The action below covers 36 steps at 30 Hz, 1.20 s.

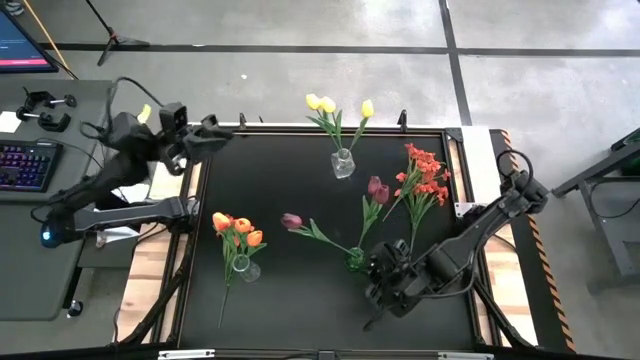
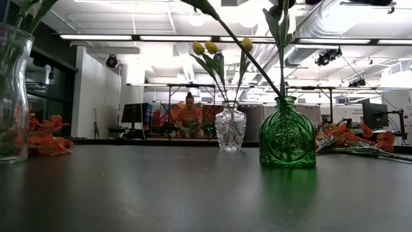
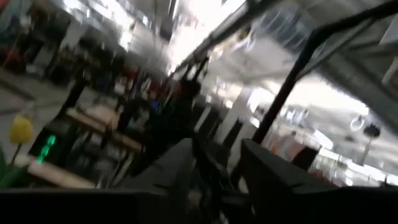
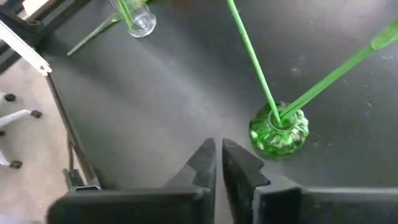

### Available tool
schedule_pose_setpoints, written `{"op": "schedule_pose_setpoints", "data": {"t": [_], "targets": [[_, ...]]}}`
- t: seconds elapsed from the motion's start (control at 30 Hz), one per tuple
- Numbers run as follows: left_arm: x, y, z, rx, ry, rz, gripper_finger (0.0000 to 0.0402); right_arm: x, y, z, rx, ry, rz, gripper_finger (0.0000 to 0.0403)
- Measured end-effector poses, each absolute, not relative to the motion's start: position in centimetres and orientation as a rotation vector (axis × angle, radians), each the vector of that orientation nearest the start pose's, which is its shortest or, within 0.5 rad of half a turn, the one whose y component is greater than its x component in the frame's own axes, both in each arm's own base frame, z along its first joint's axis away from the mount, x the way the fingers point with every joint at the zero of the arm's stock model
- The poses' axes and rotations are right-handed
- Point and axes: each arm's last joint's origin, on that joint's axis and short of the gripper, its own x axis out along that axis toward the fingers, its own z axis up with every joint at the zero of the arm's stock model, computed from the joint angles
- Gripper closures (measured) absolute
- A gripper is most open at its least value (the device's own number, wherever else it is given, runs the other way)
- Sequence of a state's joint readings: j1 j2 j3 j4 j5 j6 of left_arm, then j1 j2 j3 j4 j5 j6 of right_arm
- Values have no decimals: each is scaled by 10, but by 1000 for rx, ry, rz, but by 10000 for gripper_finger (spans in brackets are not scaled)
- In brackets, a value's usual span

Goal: Sort flowers into vase by color
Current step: Move the orange flowers to the middle right of the table

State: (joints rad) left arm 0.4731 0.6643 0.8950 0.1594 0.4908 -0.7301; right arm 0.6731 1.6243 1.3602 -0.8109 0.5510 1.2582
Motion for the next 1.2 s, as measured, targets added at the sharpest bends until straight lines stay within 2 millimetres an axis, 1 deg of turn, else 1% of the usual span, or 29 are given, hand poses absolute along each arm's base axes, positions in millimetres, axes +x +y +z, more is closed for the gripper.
{"op": "schedule_pose_setpoints", "data": {"t": [0.07,0.13,0.17,0.2,0.27,0.33,0.4,0.5,0.53,0.63,0.73,0.77,0.83,0.9,1.0,1.1,1.2], "targets": [[108,35,427,-530,-236,-132,319,268,194,278,549,778,-437,370],[96,26,443,-494,-183,-111,370,269,191,278,535,777,-456,362],[90,22,451,-481,-156,-90,386,269,189,277,530,778,-464,361],[85,19,456,-490,-110,-61,392,270,186,277,522,780,-473,361],[73,13,462,-511,-11,-1,391,272,181,276,508,786,-493,362],[67,9,459,-539,123,44,397,275,176,276,505,788,-513,365],[68,6,451,-564,238,36,400,277,170,276,495,793,-530,369],[74,-1,448,-565,280,-96,401,279,164,275,482,805,-556,374],[78,-5,449,-568,271,-162,401,279,162,275,480,808,-564,375],[90,-16,461,-547,150,-359,401,280,159,274,456,820,-569,375],[105,-30,466,-555,73,-501,401,281,156,274,446,825,-573,375],[110,-36,465,-559,73,-524,401,281,155,274,443,827,-575,375],[119,-49,458,-592,145,-534,401,281,154,274,437,833,-582,375],[125,-65,448,-646,250,-527,401,280,153,273,429,845,-587,375],[133,-93,429,-726,384,-510,401,279,153,272,405,866,-579,375],[130,-121,419,-810,489,-499,401,277,152,272,356,906,-560,375],[120,-145,412,-901,542,-444,401,274,151,271,312,933,-561,375]]}}
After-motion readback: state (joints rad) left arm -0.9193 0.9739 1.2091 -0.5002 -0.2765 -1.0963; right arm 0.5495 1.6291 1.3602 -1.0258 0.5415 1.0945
